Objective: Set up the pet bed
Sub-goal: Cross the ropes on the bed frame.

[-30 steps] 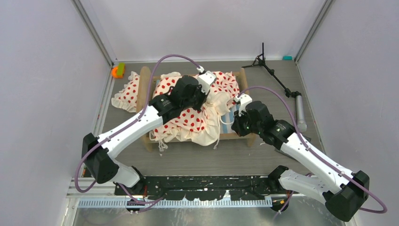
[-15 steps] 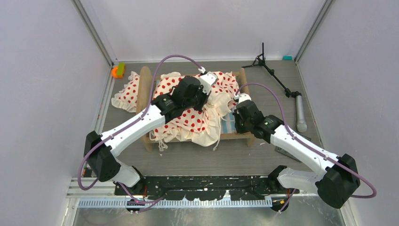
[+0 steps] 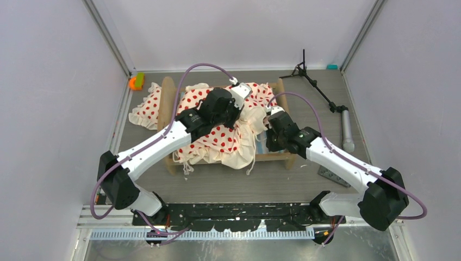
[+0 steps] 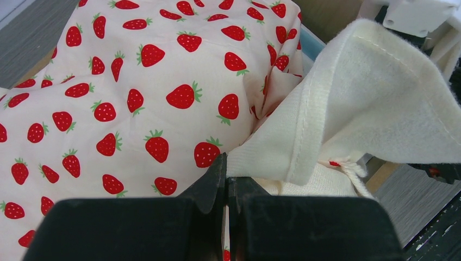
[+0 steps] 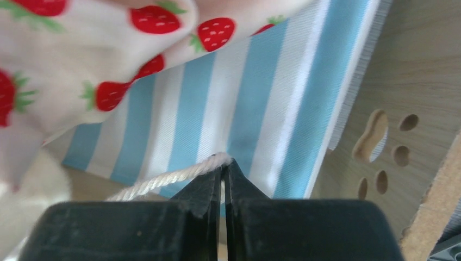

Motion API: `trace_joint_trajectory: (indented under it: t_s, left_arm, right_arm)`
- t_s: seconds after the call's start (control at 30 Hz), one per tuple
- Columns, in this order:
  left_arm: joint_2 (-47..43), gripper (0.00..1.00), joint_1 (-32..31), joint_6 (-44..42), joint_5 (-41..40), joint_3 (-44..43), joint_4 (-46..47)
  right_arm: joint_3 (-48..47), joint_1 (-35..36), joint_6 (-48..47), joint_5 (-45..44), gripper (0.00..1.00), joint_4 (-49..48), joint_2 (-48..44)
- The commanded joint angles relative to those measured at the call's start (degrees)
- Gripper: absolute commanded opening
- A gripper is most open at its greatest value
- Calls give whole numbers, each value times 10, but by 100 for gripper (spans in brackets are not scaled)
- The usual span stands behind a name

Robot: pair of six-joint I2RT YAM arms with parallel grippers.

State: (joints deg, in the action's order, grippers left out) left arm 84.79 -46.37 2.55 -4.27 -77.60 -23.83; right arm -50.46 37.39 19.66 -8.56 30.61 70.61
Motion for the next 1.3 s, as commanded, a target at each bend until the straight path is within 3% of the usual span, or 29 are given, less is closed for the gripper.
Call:
trace_joint_trajectory:
  t_s: [0.0,0.2,0.37,0.47,0.53,0.63,0.7,0.73,0.83,0.87,1.27]
  left_arm:
    - [-5,0,3,-4,-1,-20,19]
    - [-11,0,3,-7,-1,-19,16]
    - [-13,0,3,-7,-1,-16,16]
    - [-13,0,3,-7,-1,-14,16]
    - [-14,0,3,-8,0,-11,16]
    - [-17,0,4,-9,-2,-9,17]
    - [-19,0,3,-9,-4,-7,18]
    - [-19,0,3,-9,-5,-6,18]
    - [-20,0,3,-6,-6,-6,18]
    - [-20,0,3,-6,-6,-6,18]
    - [-22,0,3,19,1,19,36]
  right_arm:
    - [-60,2,-29,71,10,69,-22]
    - [-90,1,-44,123,27,128,-30]
    - [-95,-2,-43,169,35,133,-27]
    - [-99,-3,-49,177,41,146,-27]
    - [-102,-4,-57,165,54,155,-31]
    - [-113,-13,-61,131,57,160,-44]
    - [-128,-22,-59,111,52,163,-50]
    - [-138,-27,-55,93,44,167,-48]
    - [-169,-39,-20,28,9,191,-22]
    - [-176,-44,-9,22,2,202,-9]
    - [-122,-52,73,24,0,117,64]
